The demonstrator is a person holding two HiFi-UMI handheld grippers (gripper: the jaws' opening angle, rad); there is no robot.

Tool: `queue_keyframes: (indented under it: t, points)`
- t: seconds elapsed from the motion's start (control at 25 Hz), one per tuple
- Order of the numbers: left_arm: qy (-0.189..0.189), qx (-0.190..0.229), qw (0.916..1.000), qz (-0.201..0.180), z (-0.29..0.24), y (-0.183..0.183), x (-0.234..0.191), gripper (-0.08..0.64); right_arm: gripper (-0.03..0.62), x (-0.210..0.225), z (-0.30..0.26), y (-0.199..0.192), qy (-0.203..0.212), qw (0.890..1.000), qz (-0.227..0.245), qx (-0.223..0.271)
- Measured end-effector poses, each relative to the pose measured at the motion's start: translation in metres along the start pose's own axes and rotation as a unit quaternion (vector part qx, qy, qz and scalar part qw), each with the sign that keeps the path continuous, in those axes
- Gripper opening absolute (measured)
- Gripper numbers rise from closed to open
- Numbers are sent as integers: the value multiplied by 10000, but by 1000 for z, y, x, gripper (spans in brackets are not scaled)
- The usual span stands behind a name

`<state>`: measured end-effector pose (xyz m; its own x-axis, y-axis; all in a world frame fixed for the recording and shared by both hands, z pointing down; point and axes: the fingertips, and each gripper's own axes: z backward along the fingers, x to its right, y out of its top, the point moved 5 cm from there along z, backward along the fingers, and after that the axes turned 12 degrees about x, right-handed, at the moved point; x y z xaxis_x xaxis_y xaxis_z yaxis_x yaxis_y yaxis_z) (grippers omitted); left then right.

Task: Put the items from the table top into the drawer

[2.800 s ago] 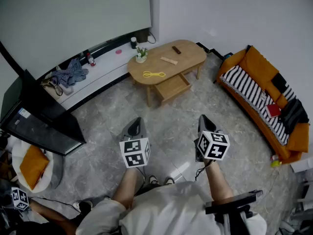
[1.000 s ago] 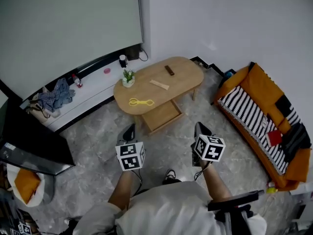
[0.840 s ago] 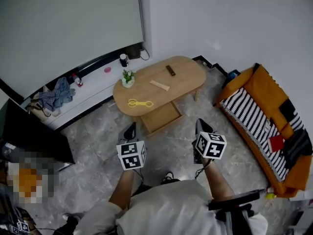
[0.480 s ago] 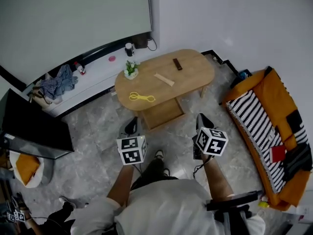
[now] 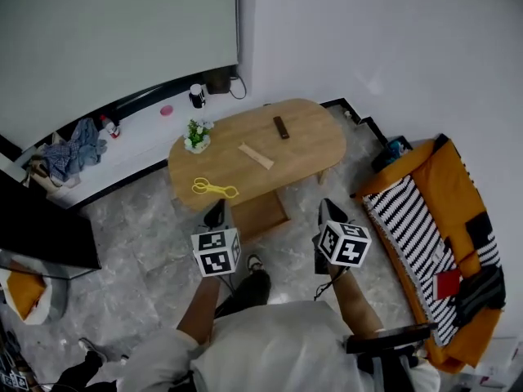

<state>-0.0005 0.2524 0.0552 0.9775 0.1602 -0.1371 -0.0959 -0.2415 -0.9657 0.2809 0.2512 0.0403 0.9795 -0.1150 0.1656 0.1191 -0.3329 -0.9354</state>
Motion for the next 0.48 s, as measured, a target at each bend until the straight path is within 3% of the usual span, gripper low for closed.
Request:
queue_keyframes:
  t: [0.48]
  points:
    - [415,187,9983,358,-140,41,-29,11,-6,7,-157,79,415,9979,496,21]
